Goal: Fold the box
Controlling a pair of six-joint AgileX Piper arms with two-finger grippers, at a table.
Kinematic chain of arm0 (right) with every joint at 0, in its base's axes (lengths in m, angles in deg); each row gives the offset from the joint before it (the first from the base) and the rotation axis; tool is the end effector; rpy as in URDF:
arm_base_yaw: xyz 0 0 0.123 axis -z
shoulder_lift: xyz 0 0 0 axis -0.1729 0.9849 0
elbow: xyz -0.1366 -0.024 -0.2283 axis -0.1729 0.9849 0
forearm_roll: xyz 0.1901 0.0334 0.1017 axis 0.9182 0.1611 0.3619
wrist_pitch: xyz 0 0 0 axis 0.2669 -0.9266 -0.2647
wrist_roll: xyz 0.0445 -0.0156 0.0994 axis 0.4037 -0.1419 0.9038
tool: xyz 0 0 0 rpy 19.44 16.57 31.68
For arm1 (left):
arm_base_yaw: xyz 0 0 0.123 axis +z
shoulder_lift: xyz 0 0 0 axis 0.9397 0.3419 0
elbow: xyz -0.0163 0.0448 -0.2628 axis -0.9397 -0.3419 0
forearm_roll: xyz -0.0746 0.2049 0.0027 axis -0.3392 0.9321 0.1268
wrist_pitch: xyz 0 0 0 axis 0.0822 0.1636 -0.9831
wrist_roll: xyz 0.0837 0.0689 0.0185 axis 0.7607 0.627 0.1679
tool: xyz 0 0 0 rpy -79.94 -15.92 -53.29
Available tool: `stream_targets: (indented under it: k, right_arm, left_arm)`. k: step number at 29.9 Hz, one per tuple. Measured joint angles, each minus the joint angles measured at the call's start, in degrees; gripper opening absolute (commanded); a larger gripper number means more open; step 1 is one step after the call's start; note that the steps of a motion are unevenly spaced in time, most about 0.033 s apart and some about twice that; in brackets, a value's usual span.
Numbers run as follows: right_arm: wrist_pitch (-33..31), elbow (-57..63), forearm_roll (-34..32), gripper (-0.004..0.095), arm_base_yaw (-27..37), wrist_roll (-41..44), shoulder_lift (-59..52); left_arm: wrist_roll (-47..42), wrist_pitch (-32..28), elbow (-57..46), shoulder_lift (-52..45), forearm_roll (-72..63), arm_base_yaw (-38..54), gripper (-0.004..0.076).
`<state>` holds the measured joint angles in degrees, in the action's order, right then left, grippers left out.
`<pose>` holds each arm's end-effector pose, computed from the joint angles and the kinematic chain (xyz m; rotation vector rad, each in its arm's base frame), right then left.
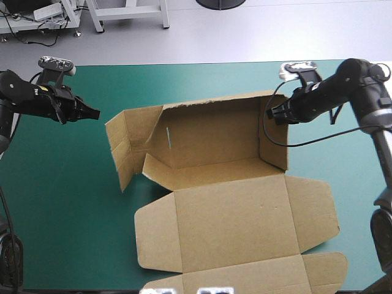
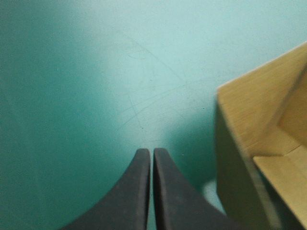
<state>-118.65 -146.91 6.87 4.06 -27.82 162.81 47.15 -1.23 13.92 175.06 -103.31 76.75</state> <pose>0.3168 0.0742 0.3351 -0.4784 2.5979 0.4925 0.2931 -0.0023 0.3714 0.3892 2.4457 -0.2436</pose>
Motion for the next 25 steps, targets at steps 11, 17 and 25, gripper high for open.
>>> stream_targets:
  k: [11,17,25]
  right_arm:
    - [7.98,-2.14,-2.68,-0.0004,-6.5,1.77,11.56]
    - [6.22,-1.76,-2.53,-0.0003,-7.19,0.48,17.18]
    - [7.32,-1.82,-2.52,0.0163,-7.24,-0.33,17.39]
  left_arm:
    - [1.03,0.0,0.0,0.4,0.06,0.0,0.0017]
    - [1.05,0.45,0.0,2.37,0.69,0.0,0.0017]
    - [1.05,0.57,0.0,4.41,1.47,0.0,0.0017]
